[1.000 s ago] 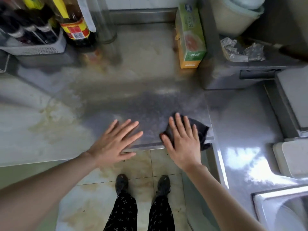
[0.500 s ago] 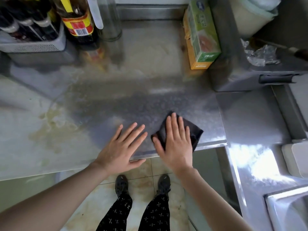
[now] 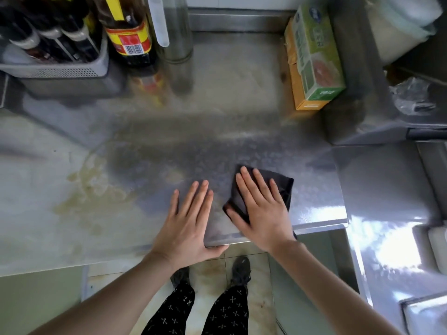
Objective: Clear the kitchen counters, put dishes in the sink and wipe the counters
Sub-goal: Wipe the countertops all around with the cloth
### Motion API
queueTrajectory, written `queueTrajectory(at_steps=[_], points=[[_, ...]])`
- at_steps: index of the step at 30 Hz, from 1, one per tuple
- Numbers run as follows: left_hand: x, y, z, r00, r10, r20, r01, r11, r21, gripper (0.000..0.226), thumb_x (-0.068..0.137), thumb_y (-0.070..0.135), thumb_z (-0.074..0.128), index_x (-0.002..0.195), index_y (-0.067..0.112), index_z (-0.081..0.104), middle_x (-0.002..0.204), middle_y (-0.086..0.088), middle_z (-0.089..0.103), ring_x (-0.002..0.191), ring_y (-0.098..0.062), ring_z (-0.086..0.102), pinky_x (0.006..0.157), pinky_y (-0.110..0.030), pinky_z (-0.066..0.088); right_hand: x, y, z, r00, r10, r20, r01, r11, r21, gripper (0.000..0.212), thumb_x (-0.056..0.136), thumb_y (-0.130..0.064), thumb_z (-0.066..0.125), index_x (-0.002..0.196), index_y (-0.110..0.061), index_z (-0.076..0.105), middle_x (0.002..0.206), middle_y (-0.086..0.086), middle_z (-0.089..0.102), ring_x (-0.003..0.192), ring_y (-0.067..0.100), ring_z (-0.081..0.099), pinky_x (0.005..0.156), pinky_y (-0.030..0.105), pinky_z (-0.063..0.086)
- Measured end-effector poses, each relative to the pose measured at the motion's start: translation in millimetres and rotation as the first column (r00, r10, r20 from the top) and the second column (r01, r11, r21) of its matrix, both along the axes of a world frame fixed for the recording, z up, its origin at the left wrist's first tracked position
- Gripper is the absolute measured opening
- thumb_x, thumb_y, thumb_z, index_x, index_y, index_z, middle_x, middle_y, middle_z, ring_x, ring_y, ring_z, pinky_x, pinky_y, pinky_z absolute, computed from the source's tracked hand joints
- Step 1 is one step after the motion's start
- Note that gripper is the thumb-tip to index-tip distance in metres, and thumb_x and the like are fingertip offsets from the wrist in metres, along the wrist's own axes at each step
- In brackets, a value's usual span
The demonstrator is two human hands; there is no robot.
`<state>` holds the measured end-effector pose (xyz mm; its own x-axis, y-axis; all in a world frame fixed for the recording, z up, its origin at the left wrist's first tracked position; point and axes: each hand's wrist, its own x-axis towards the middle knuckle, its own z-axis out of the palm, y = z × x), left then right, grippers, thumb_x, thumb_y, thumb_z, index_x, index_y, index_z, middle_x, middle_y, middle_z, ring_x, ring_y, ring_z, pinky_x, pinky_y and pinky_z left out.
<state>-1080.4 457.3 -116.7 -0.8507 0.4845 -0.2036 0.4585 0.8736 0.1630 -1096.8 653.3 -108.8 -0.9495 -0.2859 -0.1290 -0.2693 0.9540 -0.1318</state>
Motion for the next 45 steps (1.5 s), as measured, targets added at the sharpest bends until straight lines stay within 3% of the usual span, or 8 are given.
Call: queueTrajectory(at_steps=[3, 10, 16, 23, 30, 37, 42, 45], points=[[-0.2, -0.4, -1.1, 1.000, -0.003, -0.004, 0.003, 1.000, 0.012, 0.108, 0.070, 0.079, 0.041, 0.140, -0.003, 0.033, 0.152, -0.018, 0.021, 0.141, -0.032, 0.019, 0.107, -0.059, 0.024, -22.8, 35.1, -1.1, 0.991, 0.129, -0.022, -0.128, 0.991, 0.035, 0.067, 0.092, -0.060, 0.028, 0.145, -0.019, 0.032, 0.153, -0.004, 0.024, 0.142, 0.017, 0.021, 0.113, 0.044, 0.022], [-0.4, -0.8, -1.4, 1.000, -0.006, -0.015, 0.006, 1.000, 0.009, 0.107, 0.070, 0.078, 0.042, 0.140, -0.003, 0.032, 0.153, -0.018, 0.020, 0.142, -0.033, 0.016, 0.108, -0.059, 0.019, -68.2, 4.5, -2.0, 0.864, -0.504, -0.011, 0.504, 0.864, -0.005, 0.071, 0.092, -0.057, 0.020, 0.150, -0.018, 0.010, 0.159, -0.002, 0.006, 0.146, 0.020, 0.002, 0.117, 0.044, 0.003], [0.1, -1.0, -2.3, 1.000, -0.008, -0.011, 0.009, 1.000, 0.023, 0.106, 0.070, 0.078, 0.041, 0.140, -0.002, 0.034, 0.153, -0.018, 0.021, 0.142, -0.032, 0.016, 0.108, -0.059, 0.019, -14.9, 14.5, 0.8, 0.999, 0.032, -0.007, -0.032, 0.999, 0.040, 0.067, 0.093, -0.060, 0.024, 0.147, -0.020, 0.024, 0.154, -0.005, 0.019, 0.144, 0.018, 0.015, 0.115, 0.047, 0.022], [0.9, -3.5, 4.8, 1.000, -0.022, -0.021, 0.023, 0.999, 0.046, 0.105, 0.071, 0.080, 0.037, 0.141, 0.002, 0.030, 0.153, -0.016, 0.022, 0.141, -0.032, 0.021, 0.108, -0.059, 0.023, -2.4, -10.9, -1.2, 0.810, -0.586, 0.003, 0.586, 0.810, -0.022, 0.071, 0.092, -0.058, 0.020, 0.150, -0.018, 0.009, 0.159, -0.002, 0.005, 0.146, 0.021, -0.001, 0.118, 0.046, 0.004], [28.9, -81.6, 3.1, 0.995, 0.064, -0.072, -0.062, 0.997, 0.040, 0.096, 0.077, 0.079, 0.033, 0.143, 0.009, 0.030, 0.152, -0.013, 0.025, 0.139, -0.030, 0.025, 0.106, -0.056, 0.025, 38.6, -44.7, -2.8, 0.975, 0.221, 0.017, -0.222, 0.973, 0.068, 0.067, 0.093, -0.060, 0.029, 0.147, -0.022, 0.026, 0.154, -0.006, 0.018, 0.143, 0.019, 0.014, 0.113, 0.048, 0.027], [28.4, -103.8, -5.1, 0.997, 0.042, -0.060, -0.045, 0.998, -0.041, 0.087, 0.082, 0.074, 0.031, 0.146, 0.014, 0.025, 0.154, -0.010, 0.022, 0.140, -0.028, 0.022, 0.107, -0.055, 0.023, -7.0, -61.7, 1.5, 0.872, -0.488, 0.041, 0.489, 0.872, -0.008, 0.068, 0.095, -0.057, 0.019, 0.151, -0.022, 0.004, 0.159, -0.004, -0.002, 0.146, 0.021, -0.005, 0.118, 0.043, 0.000], [29.5, -106.1, -7.9, 0.992, 0.048, -0.118, -0.048, 0.999, 0.002, 0.086, 0.080, 0.071, 0.043, 0.143, 0.014, 0.034, 0.153, -0.009, 0.025, 0.140, -0.026, 0.024, 0.107, -0.055, 0.024, 28.7, -110.3, -3.2, 0.998, 0.066, -0.015, -0.066, 0.998, -0.010, 0.065, 0.094, -0.058, 0.028, 0.147, -0.020, 0.028, 0.155, -0.003, 0.022, 0.144, 0.023, 0.017, 0.114, 0.046, 0.016], [29.9, -105.4, -8.4, 0.990, 0.050, -0.134, -0.048, 0.999, 0.018, 0.086, 0.080, 0.071, 0.043, 0.143, 0.014, 0.033, 0.153, -0.009, 0.026, 0.140, -0.026, 0.025, 0.108, -0.054, 0.023, 5.2, -83.9, -2.6, 0.990, 0.138, -0.002, -0.138, 0.990, 0.010, 0.064, 0.093, -0.059, 0.030, 0.148, -0.027, 0.023, 0.155, -0.010, 0.015, 0.144, 0.016, 0.010, 0.116, 0.045, 0.018]])
